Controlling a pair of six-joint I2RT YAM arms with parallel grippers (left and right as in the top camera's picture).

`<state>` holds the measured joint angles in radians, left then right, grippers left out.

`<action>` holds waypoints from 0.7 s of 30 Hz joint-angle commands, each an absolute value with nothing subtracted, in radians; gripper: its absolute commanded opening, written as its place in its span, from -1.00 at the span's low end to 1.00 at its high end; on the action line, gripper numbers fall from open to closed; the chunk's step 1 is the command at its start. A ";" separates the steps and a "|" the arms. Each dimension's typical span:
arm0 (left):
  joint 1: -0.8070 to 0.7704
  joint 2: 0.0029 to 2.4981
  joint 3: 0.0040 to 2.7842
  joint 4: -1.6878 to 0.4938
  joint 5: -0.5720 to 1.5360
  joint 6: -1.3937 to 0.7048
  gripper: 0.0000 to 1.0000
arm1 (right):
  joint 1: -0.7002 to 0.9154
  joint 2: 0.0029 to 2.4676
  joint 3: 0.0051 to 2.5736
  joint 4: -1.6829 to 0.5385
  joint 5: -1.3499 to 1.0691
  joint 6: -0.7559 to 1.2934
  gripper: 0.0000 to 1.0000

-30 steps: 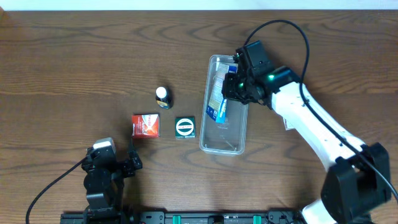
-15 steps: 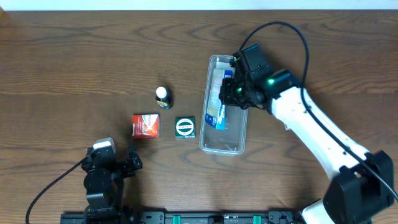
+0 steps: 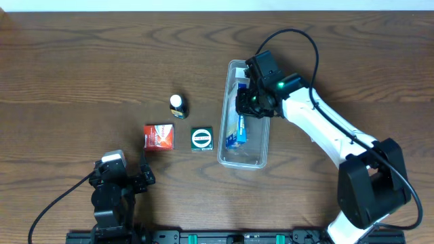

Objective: Pack container
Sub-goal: 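Carry the blue box over the clear container and lower it inside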

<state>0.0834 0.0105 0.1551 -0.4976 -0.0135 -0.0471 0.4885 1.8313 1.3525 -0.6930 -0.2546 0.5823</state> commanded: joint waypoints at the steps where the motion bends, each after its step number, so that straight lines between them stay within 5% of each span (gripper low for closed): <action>1: 0.084 0.005 0.139 -0.499 -0.010 -0.030 0.96 | 0.478 1.835 1.359 -0.687 -0.247 0.548 -0.49; 4: 0.084 0.005 0.139 -0.499 -0.010 -0.030 0.96 | 0.465 1.835 1.359 -0.681 -0.206 0.548 -0.27; 21: 0.084 0.005 0.139 -0.499 -0.010 -0.030 0.96 | 0.441 1.835 1.359 -0.616 -0.264 0.548 -0.59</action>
<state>0.0834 0.0105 0.1551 -0.4976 -0.0139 -0.0471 0.4145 1.8332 1.3525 -0.6247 -0.2554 0.5579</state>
